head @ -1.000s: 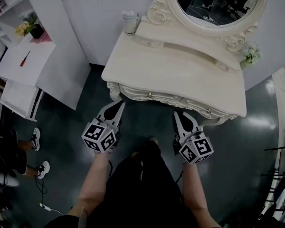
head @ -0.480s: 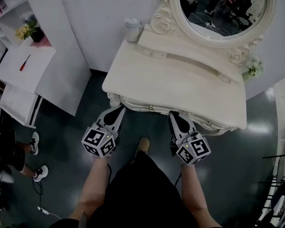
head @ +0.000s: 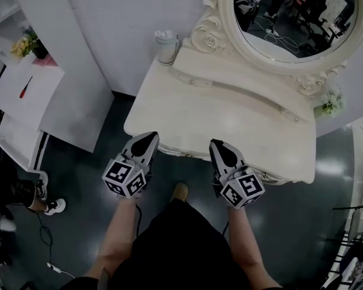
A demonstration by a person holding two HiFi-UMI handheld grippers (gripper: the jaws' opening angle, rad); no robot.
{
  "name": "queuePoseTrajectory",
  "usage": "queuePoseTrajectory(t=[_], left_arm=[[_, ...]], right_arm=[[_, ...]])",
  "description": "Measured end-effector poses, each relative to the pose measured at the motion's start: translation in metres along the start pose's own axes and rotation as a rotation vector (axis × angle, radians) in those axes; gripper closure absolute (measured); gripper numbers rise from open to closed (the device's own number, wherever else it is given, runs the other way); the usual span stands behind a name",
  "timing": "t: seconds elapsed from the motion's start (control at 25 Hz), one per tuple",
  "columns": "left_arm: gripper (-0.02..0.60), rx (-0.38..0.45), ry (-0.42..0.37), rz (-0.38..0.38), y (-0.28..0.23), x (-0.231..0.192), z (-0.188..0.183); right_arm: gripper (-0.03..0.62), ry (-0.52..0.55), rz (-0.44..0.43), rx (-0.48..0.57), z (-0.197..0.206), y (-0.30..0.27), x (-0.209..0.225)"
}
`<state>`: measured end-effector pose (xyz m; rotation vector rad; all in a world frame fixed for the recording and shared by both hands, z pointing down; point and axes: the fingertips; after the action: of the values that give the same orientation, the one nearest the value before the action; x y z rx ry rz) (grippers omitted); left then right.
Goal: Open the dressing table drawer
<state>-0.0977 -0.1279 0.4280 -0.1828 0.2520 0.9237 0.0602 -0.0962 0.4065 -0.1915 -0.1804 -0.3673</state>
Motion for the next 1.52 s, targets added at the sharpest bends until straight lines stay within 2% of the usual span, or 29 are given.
queuePoseTrajectory(t=[0.4, 0.8, 1.0, 1.52], left_arm=[[0.569, -0.033, -0.005, -0.011, -0.07, -0.037, -0.006], [0.569, -0.084, 0.017, -0.015, -0.117, -0.053, 0.014], [0.569, -0.094, 0.031, -0.022, -0.145, -0.071, 0.016], [0.568, -0.113, 0.077, 0.03, -0.217, -0.114, 0.036]], right_arm=[[0.588, 0.01, -0.03, -0.016, -0.01, -0.064, 0.045], [0.588, -0.031, -0.065, -0.048, 0.007, -0.101, 0.071], [0.588, -0.055, -0.049, -0.062, 0.012, -0.12, 0.085], [0.588, -0.086, -0.031, -0.119, 0.037, -0.182, 0.105]])
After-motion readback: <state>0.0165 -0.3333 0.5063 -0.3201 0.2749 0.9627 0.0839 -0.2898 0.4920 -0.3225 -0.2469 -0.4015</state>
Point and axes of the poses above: the fingertips, and each gripper's own axes: y backward along the fingers, x to its right, z out of its underside, and after that the axes turned 12 degrees about z, right-handed
